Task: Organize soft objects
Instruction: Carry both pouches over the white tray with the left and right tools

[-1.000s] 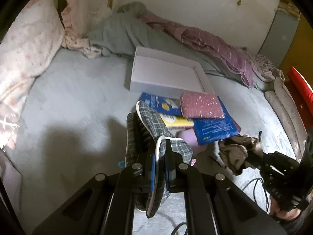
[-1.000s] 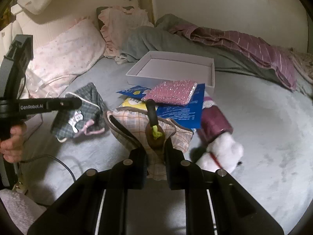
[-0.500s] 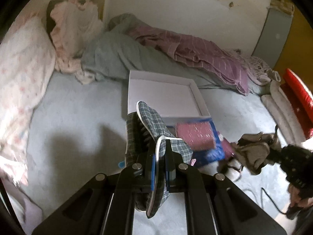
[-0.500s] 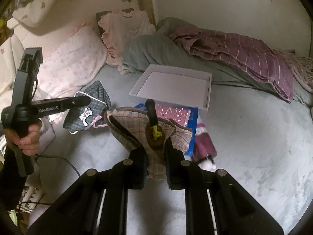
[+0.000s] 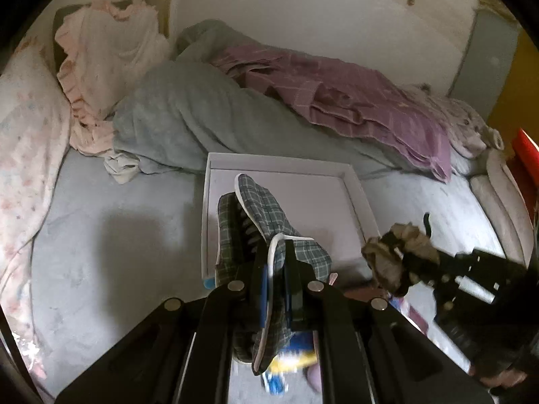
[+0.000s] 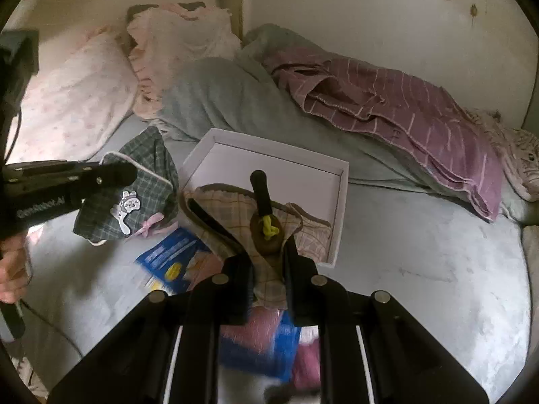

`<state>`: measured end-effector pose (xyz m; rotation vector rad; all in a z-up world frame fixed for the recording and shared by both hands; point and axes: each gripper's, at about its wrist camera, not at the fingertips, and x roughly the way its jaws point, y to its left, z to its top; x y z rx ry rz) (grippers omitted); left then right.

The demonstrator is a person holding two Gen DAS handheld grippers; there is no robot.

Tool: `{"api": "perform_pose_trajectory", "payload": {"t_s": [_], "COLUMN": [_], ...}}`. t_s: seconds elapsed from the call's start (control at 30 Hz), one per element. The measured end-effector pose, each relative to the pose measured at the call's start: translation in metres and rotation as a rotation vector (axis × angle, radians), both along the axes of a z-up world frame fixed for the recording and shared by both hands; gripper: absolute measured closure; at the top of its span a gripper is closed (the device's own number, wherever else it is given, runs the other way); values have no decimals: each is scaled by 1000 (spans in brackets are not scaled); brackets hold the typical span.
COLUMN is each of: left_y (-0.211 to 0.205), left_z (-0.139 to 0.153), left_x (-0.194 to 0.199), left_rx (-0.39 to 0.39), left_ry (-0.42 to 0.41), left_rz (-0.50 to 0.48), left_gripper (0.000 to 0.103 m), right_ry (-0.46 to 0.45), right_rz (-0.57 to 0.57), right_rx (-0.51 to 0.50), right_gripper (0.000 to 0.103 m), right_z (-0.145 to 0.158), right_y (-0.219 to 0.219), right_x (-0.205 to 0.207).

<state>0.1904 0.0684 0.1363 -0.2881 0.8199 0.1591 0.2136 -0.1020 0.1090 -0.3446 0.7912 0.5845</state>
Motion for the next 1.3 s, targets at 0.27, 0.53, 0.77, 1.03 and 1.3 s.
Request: {"api": "perform_pose_trajectory", "payload": {"t_s": [0.27,0.53,0.77,1.03,1.3], "left_y": [17,19,26,28,28], "left_z": [-41,-79,-90,-84,-63], "left_x": [55,81,82,74,66], "left_rx": [-33,-4,99,98,39], "left_ry": [57,112,135,135,91], "left_rz": [51,59,95,55,32], "left_gripper": [97,97,97,90,58], "right_ry": [63,114,369,599,294], "right_rz": [-77,-127,-279,-239,-66], "right_rx": [-38,-92,94,239,100], "right_gripper": [86,86,78,67,41], "right_z": [-37,-61,-69,-79,-32], "right_y": [17,30,23,8,10], "right_x": [55,76,109,115,98]}}
